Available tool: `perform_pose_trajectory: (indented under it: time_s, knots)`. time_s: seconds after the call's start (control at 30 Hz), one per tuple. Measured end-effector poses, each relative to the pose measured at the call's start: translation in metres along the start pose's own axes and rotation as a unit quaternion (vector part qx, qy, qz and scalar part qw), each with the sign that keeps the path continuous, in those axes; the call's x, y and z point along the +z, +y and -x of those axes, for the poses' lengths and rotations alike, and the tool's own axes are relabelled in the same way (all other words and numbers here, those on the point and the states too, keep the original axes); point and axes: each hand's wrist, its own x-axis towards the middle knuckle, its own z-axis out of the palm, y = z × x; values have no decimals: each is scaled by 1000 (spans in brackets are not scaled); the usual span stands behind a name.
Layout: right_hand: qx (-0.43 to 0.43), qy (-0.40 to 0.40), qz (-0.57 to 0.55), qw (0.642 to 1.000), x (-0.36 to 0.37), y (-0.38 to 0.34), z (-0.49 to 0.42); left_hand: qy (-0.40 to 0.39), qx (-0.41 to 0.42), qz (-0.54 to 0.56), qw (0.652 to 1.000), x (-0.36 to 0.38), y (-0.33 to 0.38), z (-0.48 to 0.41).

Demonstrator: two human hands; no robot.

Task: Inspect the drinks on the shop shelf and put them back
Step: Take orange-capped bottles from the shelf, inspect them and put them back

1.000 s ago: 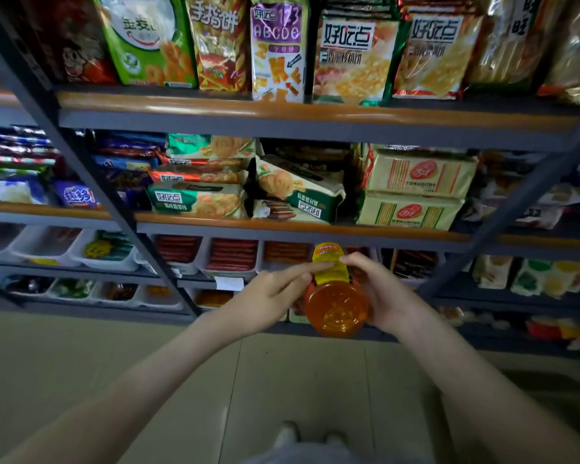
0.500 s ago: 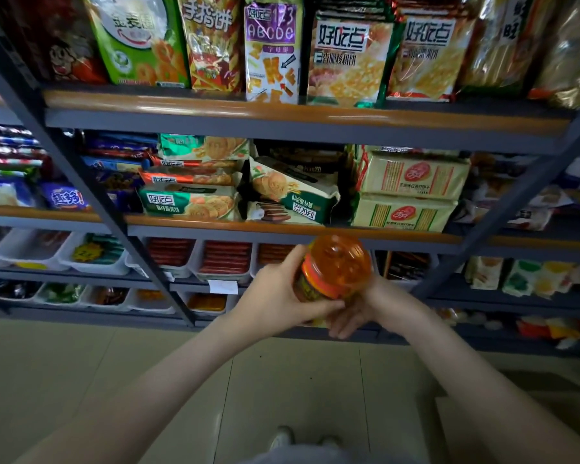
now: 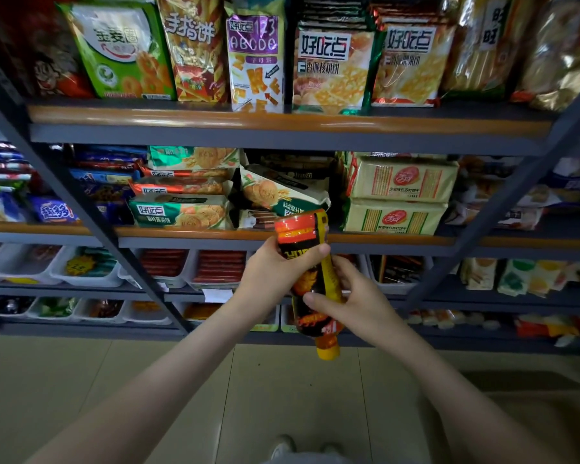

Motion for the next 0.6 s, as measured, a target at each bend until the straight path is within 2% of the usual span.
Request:
perform_pose_trajectory:
  time_s: [0.13,0.2,0.23,0.27,0.33,0.4,0.43,0.47,0.5,0.53,0.57,0.6]
  knots:
    - [41,-47,-168,984,-16,3,0,-69,50,-64,994,-12,-1,5]
    - [71,-55,-258,962,-23,0,0,-71,146,-156,974,-19,-7,6]
    - [82,-59,-283,954,-26,-2,-1,-51,219,-222,949,-22,-10,5]
    - [90,-64,-292,950,-31,-5,-2,-26,299,-294,907,-25,-13,2]
    - [95,-76,-275,954,-37,-11,-4,19,448,-441,777,-28,-17,-7]
    - [85,-100,-234,963,-40,-14,-7,35,530,-533,658,-25,-12,-13]
    - [86,-107,-226,964,-42,-16,-7,30,562,-548,619,-24,-8,-16]
    - [93,-108,-233,962,-43,-16,-8,18,586,-546,599,-22,-5,-18]
    - [102,-107,-245,958,-46,-17,-9,10,601,-535,594,-22,-4,-19]
    - [109,-105,-260,954,-50,-16,-9,8,601,-516,610,-21,-5,-20]
    - [108,-110,-276,949,-54,-15,-10,7,582,-486,652,-19,-5,-16]
    - [102,-116,-296,943,-59,-15,-12,9,537,-446,716,-17,-3,-10]
